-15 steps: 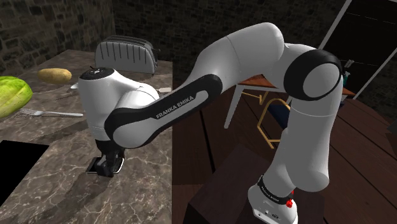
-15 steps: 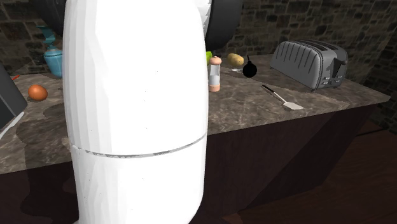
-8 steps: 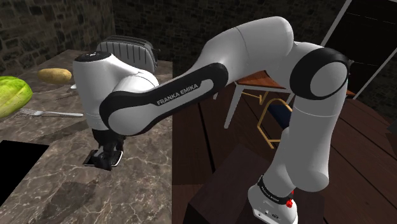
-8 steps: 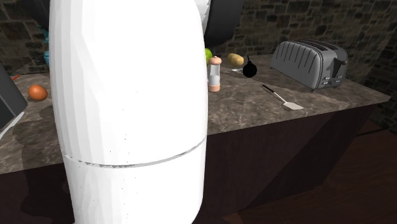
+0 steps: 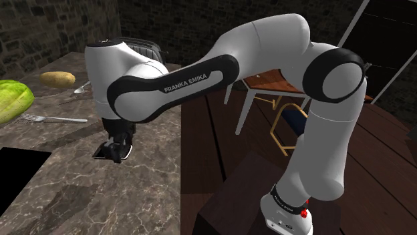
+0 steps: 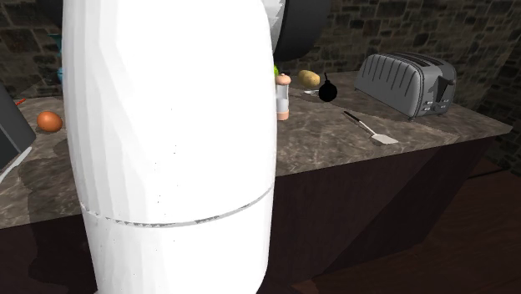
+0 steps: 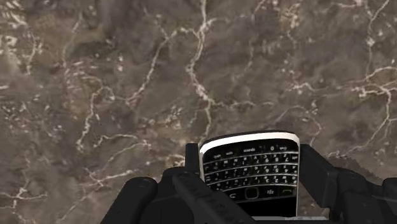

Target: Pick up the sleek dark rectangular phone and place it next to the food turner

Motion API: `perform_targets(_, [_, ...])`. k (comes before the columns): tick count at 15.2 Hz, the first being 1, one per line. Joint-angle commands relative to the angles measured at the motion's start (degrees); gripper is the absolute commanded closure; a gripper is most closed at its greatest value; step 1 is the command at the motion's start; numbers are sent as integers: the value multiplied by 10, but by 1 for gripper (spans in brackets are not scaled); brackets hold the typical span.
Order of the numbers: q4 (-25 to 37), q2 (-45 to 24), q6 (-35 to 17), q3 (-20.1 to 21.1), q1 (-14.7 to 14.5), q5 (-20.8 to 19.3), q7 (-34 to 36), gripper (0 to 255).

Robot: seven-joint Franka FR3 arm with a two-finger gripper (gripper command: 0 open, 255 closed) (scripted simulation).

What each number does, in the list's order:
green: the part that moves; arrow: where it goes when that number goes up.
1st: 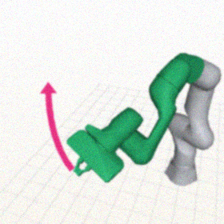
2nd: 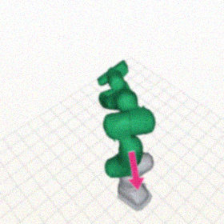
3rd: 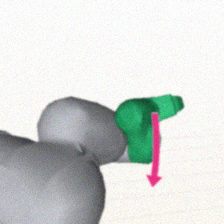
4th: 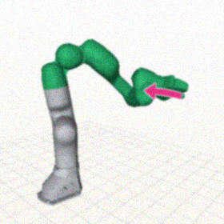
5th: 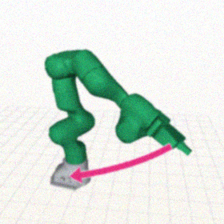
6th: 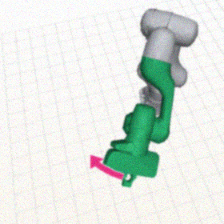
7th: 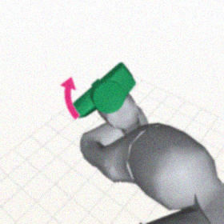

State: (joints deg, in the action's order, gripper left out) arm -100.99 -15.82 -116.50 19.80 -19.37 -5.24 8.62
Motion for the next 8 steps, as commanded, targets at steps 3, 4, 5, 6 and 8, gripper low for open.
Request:
perform_targets(3, [7,-2,4,-16,31,5,-50,255])
perform_targets(4, [11,-5,5,-21,39,5,-63,255])
perform_targets(5, [17,-9,7,-25,46,6,-75,255])
perform_targets(6, [23,-13,9,-29,54,6,-87,255])
perform_targets(8, [37,-22,14,-37,68,6,-110,255])
